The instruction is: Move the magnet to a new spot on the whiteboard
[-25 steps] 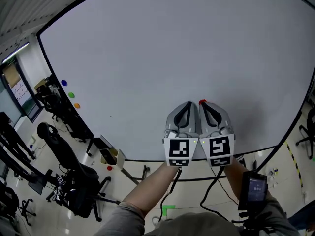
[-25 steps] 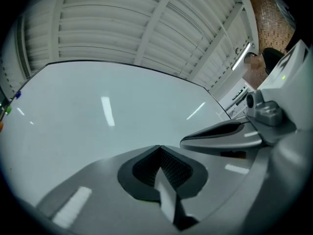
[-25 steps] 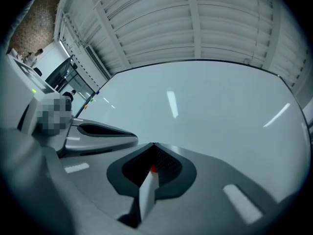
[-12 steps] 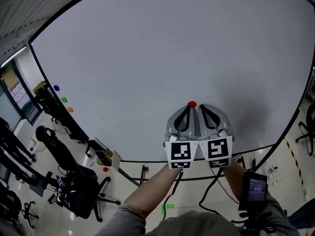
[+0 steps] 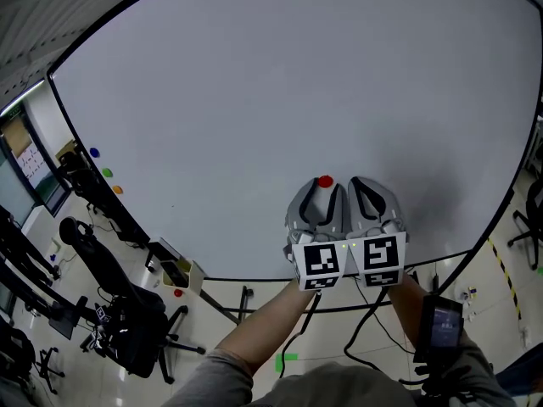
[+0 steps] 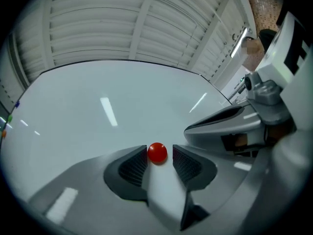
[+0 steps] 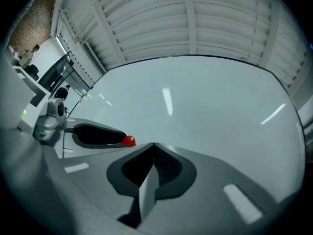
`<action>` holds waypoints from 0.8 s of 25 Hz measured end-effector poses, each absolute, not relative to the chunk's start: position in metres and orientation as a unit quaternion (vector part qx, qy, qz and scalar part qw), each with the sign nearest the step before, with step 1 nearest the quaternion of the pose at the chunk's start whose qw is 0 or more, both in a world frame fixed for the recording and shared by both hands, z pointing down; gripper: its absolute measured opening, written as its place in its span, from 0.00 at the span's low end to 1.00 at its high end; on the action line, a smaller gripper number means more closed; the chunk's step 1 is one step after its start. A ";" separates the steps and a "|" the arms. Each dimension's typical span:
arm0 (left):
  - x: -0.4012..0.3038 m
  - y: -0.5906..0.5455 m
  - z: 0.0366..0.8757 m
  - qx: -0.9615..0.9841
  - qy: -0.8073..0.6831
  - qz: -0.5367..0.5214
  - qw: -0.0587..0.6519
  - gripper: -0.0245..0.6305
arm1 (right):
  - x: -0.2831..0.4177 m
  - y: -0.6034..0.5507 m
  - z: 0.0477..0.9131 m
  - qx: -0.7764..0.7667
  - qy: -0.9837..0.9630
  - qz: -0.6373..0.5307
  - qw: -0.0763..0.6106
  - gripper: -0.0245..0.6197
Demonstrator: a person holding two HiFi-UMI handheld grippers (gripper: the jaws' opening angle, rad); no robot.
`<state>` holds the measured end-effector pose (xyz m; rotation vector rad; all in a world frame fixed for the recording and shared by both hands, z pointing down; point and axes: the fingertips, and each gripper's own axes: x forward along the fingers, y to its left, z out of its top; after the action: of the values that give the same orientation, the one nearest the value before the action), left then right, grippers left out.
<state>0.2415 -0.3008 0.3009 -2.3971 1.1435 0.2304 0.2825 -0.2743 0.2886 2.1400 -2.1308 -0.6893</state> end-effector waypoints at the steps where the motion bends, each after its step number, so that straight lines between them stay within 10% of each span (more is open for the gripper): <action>1: 0.241 -0.301 0.301 -0.870 0.424 0.083 0.236 0.29 | 0.284 -0.273 0.288 0.691 -0.687 -0.223 0.023 0.05; 20: 0.234 -0.303 0.301 -0.853 0.461 0.080 0.230 0.22 | 0.280 -0.272 0.288 0.662 -0.714 -0.227 0.021 0.05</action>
<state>0.2337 -0.3028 0.3007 -2.3477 1.2688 0.2200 0.2799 -0.2724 0.2883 2.0539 -2.2125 -0.7044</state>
